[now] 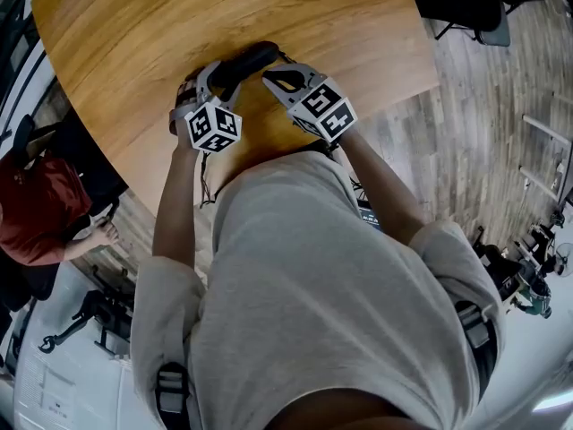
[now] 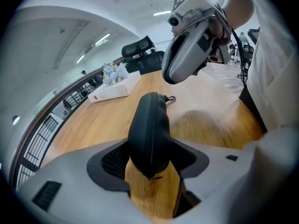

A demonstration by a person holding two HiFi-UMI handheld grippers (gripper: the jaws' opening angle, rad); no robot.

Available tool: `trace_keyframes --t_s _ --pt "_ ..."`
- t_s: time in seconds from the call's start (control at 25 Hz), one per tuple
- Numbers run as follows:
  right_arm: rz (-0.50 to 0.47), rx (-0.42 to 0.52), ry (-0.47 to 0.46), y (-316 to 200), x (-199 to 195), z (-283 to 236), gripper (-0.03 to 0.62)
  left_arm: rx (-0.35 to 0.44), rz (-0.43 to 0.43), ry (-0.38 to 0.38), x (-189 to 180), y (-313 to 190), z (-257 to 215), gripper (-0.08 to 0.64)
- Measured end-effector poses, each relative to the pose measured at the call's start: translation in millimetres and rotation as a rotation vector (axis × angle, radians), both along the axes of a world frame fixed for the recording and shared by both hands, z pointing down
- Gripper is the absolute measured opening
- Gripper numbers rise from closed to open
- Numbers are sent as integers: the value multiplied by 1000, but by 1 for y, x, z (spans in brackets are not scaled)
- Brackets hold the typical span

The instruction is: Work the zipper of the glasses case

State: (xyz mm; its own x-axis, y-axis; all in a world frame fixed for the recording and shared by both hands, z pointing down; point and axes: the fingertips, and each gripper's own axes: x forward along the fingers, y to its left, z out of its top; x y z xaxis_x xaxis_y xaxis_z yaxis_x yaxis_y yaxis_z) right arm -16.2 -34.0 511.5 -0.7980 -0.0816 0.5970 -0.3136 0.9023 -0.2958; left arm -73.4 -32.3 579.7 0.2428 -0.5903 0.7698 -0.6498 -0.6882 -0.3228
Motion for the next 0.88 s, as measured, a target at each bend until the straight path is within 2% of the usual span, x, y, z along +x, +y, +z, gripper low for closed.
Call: trace_keyframes --t_s 0.32,0.4,0.56,0.64,0.72,0.88 --pt "66 24 31 3 -1 9 26 -21 -53 64 3 -1 13 272" --pt "88 39 41 3 -1 9 26 -33 -61 95 4 -1 14 272" --pt "131 56 66 6 -1 11 28 -55 -130 165 1 2 13 282" --pt "151 66 72 10 -1 10 26 -72 -177 216 0 7 10 287" --pt "176 82 76 12 -1 7 26 -79 -243 298 -2 11 2 288" --pt "241 120 72 14 -3 1 26 -50 -365 419 -16 19 -22 287"
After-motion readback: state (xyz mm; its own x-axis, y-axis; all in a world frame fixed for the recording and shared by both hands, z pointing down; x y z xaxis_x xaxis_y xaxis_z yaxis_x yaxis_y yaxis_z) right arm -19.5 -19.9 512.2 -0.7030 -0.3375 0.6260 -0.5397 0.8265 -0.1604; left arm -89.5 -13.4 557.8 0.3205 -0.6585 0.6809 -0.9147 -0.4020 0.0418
